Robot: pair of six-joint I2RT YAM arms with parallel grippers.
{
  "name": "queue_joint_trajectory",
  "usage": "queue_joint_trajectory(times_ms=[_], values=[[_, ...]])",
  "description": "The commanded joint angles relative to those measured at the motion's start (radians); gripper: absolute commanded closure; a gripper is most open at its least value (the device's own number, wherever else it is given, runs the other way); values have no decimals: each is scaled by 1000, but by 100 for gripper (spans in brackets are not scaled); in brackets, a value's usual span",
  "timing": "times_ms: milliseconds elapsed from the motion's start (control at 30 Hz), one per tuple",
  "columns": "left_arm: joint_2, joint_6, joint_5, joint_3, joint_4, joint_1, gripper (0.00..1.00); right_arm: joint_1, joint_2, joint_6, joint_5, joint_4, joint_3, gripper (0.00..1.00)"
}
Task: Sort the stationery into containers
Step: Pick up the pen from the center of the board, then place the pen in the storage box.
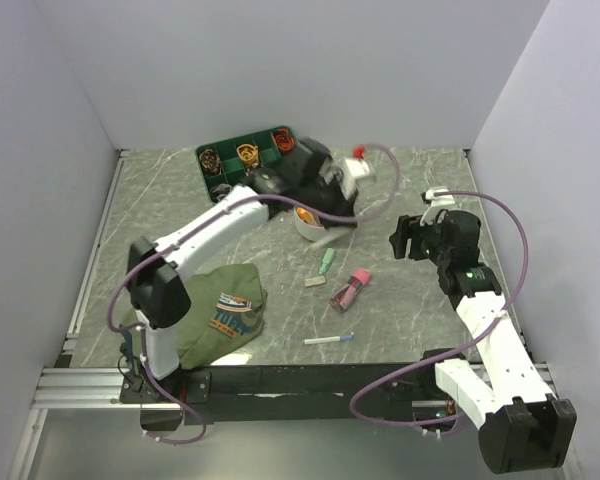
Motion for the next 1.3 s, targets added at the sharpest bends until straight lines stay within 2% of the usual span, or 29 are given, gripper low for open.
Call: queue_joint_trajectory(times_ms=[0,100,233,333,567,700,933,1000,1200,1267], values=[[-62,-38,383,-49,389,100,99,-15,11,-21,9,50,63,24],[-55,-127,454,-166,717,144,99,-21,30,-26,13,49,72,24],[40,-214,540,-157,922,200,99,-30,52,-26,18,45,89,25],[115,-299,542,-143,1078,234,99,-37,70,-27,21,38,107,25],[281,-423,551,-86,1263,255,99,-47,126,-41,33,9,165,25],[350,-492,548,-54,1341,260,99,-50,164,-47,39,7,188,25],[413,-503,553,-55,1387,266,99,-54,221,-53,32,12,208,25],[416,-495,551,-75,1395,270,91,-54,238,-52,25,15,214,26],[399,-411,547,-106,1320,289,77,-54,284,-49,12,24,239,26],[379,-358,537,-120,1271,292,66,-54,294,-49,6,27,251,26]])
